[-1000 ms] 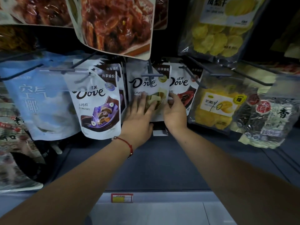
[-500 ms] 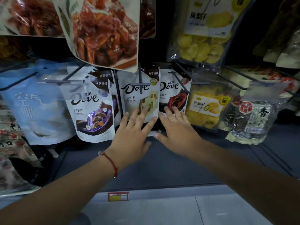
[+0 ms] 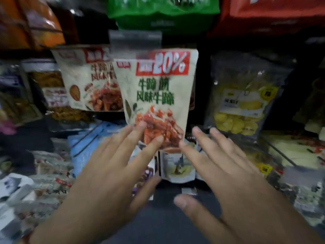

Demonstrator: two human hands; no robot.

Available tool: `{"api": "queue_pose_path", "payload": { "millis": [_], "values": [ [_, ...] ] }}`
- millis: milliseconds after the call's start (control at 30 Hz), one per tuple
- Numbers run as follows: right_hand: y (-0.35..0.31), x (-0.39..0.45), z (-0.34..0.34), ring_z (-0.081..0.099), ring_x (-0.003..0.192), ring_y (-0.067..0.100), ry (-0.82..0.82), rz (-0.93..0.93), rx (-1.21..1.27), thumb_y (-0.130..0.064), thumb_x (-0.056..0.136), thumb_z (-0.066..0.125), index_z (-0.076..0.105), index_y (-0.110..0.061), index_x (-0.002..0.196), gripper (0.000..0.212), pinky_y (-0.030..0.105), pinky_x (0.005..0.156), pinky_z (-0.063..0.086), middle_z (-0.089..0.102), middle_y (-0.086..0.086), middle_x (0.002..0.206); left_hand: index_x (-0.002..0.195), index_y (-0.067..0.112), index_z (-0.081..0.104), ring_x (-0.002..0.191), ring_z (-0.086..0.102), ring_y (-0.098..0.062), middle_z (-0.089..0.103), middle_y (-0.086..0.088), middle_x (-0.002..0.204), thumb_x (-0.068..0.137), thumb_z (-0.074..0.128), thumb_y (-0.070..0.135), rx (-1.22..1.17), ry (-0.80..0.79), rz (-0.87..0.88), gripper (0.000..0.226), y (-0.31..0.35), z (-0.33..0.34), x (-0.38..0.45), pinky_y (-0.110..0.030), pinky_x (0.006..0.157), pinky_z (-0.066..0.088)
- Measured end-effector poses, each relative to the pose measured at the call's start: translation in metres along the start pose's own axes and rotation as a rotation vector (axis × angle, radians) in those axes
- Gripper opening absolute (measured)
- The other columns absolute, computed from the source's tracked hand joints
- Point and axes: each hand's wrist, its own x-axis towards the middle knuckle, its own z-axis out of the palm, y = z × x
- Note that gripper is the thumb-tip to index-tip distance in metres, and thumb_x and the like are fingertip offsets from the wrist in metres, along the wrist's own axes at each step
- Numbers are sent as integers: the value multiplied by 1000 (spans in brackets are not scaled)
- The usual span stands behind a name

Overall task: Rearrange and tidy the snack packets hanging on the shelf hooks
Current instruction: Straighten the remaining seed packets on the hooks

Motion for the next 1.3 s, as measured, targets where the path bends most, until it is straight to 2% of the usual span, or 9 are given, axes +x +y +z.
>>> {"api": "queue_pose_path", "payload": {
  "millis": [67, 200, 300, 500, 833, 1000, 1067, 1200, 1300],
  "values": [
    [-17, 26, -15, 20, 145, 17, 26, -28, -75, -70, 90, 27, 36, -35, 148, 69, 28, 117, 21, 28, -10, 159, 156, 32, 17, 145, 28, -33, 17, -9, 163, 93, 35, 64, 96, 32, -35, 73, -19, -11, 28, -48, 109, 33],
    [-36, 72, -36, -36, 139, 11, 52, -21, -55, -74, 83, 14, -13, -44, 149, 77, 25, 107, -17, -32, -22, 153, 156, 33, 12, 145, 24, -41, 13, -17, 162, 91, 31, 63, 203, 44, -44, 74, -55, -12, 72, -56, 111, 32],
    [-39, 93, -41, -32, 143, 20, 94, 57, -149, -73, 90, 23, -9, -38, 151, 77, 39, 115, -18, -25, -11, 159, 155, 34, 10, 146, 17, -43, 9, -20, 162, 87, 25, 68, 236, 25, -61, 77, -75, -1, 92, -59, 110, 29],
    [-13, 136, -29, -24, 146, 34, 53, 254, -263, -68, 92, 35, -5, -27, 155, 85, 52, 120, -8, -20, 4, 162, 149, 43, -21, 145, -26, -36, -33, -11, 157, 86, 16, 79, 222, 32, -70, 82, -107, 30, 109, -60, 119, 2],
    [12, 165, 3, -18, 147, 36, 61, 347, -197, -65, 93, 39, -9, -27, 155, 87, 52, 120, -5, -16, 6, 163, 154, 39, -8, 148, -12, -40, -15, -6, 161, 86, 17, 79, 320, 204, -68, 83, -122, 51, 122, -68, 114, 7],
    [21, 169, 19, -12, 149, 35, 107, 387, 26, -60, 94, 44, -14, -32, 153, 87, 48, 119, 1, -18, 5, 162, 156, 34, 3, 148, -10, -43, -12, -12, 162, 85, 23, 79, 275, 213, -110, 87, -113, 60, 127, -65, 116, 6],
    [23, 178, 22, -5, 149, 36, 141, 411, 81, -56, 94, 47, -7, -29, 154, 85, 47, 120, 6, -11, 7, 163, 156, 33, 0, 147, -12, -43, -12, -16, 162, 87, 20, 79, 253, 187, -143, 85, -107, 63, 135, -63, 117, 4],
    [34, 209, 27, 34, 134, 38, 204, 499, 165, -55, 92, 50, 39, -16, 136, 60, 48, 110, 33, 38, 15, 143, 151, 35, -21, 146, -20, -42, -18, -18, 161, 85, 15, 80, 261, 66, -235, 88, -102, 70, 162, -62, 117, 0],
    [48, 237, 35, 53, 119, 37, 176, 575, 262, -65, 78, 44, 56, -14, 127, 72, 42, 98, 49, 55, 16, 133, 151, 37, -21, 148, -15, -40, -14, -16, 162, 85, 23, 79, 226, 25, -245, 90, -107, 72, 180, -59, 118, 2]
  ]
}}
